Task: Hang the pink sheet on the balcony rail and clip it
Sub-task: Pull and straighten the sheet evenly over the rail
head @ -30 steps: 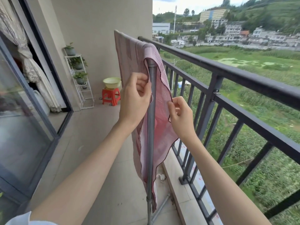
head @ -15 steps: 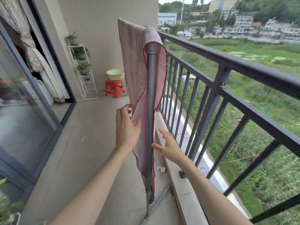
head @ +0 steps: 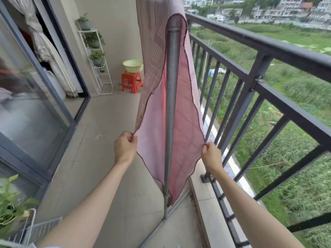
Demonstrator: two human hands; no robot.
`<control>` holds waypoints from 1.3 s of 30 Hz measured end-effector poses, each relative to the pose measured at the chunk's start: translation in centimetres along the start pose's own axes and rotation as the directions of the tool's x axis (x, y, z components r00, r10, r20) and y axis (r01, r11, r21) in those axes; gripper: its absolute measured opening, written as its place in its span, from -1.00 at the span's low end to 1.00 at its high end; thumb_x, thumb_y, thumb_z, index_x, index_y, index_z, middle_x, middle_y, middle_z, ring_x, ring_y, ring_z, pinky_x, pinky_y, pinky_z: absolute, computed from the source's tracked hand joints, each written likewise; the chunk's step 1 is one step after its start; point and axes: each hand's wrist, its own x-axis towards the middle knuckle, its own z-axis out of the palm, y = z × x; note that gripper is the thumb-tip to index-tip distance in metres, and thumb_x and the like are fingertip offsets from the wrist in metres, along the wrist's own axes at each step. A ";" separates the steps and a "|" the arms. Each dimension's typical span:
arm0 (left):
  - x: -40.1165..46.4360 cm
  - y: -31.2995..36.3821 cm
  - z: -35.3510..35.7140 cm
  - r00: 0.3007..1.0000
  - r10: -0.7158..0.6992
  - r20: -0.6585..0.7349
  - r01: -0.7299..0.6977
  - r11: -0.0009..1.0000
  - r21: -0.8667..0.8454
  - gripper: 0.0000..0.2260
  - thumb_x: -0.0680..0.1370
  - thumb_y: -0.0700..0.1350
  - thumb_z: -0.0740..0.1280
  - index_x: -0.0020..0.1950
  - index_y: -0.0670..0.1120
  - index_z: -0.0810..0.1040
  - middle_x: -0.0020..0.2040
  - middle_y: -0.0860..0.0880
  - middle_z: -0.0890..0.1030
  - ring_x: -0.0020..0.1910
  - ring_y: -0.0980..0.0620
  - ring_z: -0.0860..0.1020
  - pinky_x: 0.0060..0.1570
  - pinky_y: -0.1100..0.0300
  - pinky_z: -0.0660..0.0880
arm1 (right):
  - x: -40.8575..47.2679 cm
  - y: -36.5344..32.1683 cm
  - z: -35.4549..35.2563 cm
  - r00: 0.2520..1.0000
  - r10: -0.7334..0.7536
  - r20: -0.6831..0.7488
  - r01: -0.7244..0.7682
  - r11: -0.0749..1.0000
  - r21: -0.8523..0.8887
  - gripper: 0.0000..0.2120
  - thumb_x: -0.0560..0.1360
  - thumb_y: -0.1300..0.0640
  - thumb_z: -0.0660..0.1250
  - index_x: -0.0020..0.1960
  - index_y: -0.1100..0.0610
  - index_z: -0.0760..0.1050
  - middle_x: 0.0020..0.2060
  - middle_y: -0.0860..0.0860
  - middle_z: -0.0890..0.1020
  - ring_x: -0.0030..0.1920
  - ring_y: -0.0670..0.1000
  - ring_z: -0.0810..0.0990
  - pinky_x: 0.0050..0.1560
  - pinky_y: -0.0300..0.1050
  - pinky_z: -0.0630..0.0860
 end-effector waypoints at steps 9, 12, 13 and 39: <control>1.9 -1.4 -2.2 0.955 -0.048 -0.294 0.013 0.993 -0.118 -0.87 0.55 -0.25 0.22 -0.03 -0.32 0.48 -0.07 -0.32 0.60 -0.06 -0.24 0.55 -0.02 -0.02 0.42 | 2.4 0.9 -3.4 0.927 0.287 -0.241 -0.196 0.919 0.341 -0.72 0.63 0.16 -0.03 0.18 0.27 0.35 0.11 0.22 0.50 0.05 0.16 0.42 -0.03 -0.05 0.28; 2.6 -1.8 -3.2 0.942 -0.028 -0.334 -0.015 0.992 -0.126 -0.87 0.55 -0.26 0.20 -0.01 -0.32 0.45 -0.06 -0.32 0.58 -0.05 -0.23 0.54 -0.01 -0.02 0.41 | 2.0 1.4 -3.6 0.920 0.265 -0.290 -0.163 0.929 0.334 -0.73 0.64 0.15 -0.05 0.17 0.26 0.34 0.08 0.24 0.51 -0.08 0.09 0.35 -0.09 -0.05 0.27; 2.9 -1.7 -3.7 0.936 -0.026 -0.351 -0.021 0.992 -0.127 -0.87 0.55 -0.26 0.19 0.01 -0.32 0.45 -0.04 -0.32 0.57 -0.04 -0.23 0.53 0.00 -0.02 0.41 | 2.0 1.5 -3.6 0.920 0.247 -0.306 -0.144 0.935 0.323 -0.73 0.64 0.15 -0.05 0.17 0.26 0.34 0.06 0.25 0.52 -0.09 0.12 0.38 -0.09 -0.03 0.30; -3.6 -5.2 3.0 1.000 0.029 0.007 -0.029 0.999 0.041 -0.91 0.47 -0.30 0.36 -0.18 -0.33 0.53 -0.18 -0.30 0.59 -0.18 -0.20 0.54 -0.20 0.16 0.27 | -2.4 4.8 3.6 0.996 0.066 0.060 -0.076 0.980 0.183 -0.80 0.61 0.17 0.07 -0.14 0.22 0.33 -0.40 0.02 0.40 -0.37 0.04 0.37 -0.39 -0.11 0.22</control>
